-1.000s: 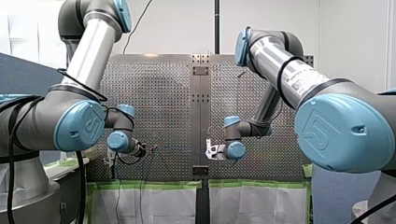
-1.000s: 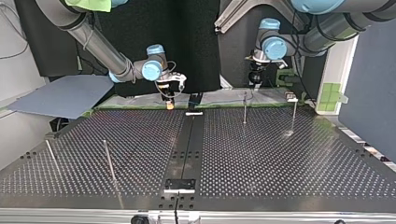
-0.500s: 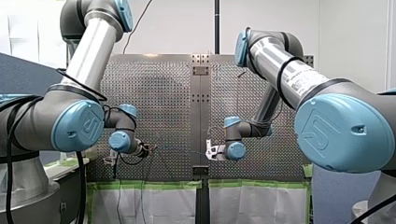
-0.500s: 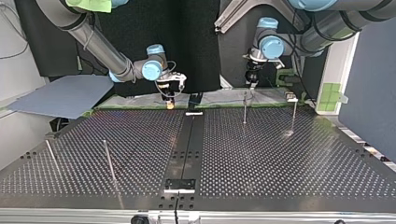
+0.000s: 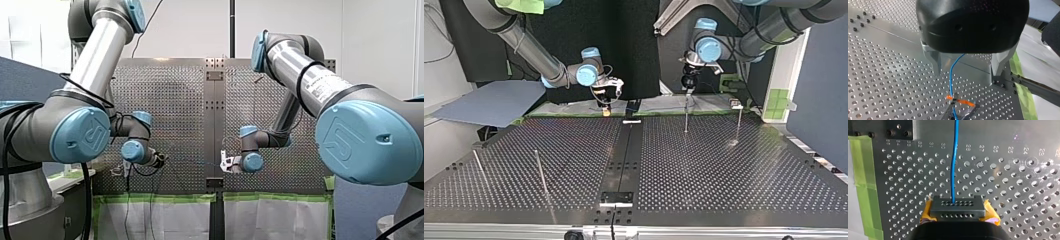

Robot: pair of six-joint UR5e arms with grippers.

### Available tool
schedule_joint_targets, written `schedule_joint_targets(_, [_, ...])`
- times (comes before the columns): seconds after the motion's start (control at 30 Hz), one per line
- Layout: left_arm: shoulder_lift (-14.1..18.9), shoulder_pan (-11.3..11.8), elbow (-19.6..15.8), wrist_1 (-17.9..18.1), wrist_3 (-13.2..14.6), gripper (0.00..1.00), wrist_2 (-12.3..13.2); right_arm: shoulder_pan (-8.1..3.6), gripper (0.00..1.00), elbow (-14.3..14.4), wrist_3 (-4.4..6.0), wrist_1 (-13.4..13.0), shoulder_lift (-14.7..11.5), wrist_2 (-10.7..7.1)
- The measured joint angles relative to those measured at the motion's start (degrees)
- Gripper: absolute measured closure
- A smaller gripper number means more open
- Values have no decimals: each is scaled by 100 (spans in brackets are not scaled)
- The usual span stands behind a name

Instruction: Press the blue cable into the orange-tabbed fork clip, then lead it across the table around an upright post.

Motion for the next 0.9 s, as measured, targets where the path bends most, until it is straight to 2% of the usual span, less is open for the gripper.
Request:
schedule_joint_targets(0.4, [-3,-376,237,10,-232,0,-496,-6,100,0,0,-16,24,0])
schedule_joint_targets(0.63, [-24,-587,406,25,-360,0,-687,-6,100,0,0,-23,33,0])
schedule_joint_targets(0.9, [-364,-807,735,24,-288,0,-846,-6,100,0,0,-17,40,0])
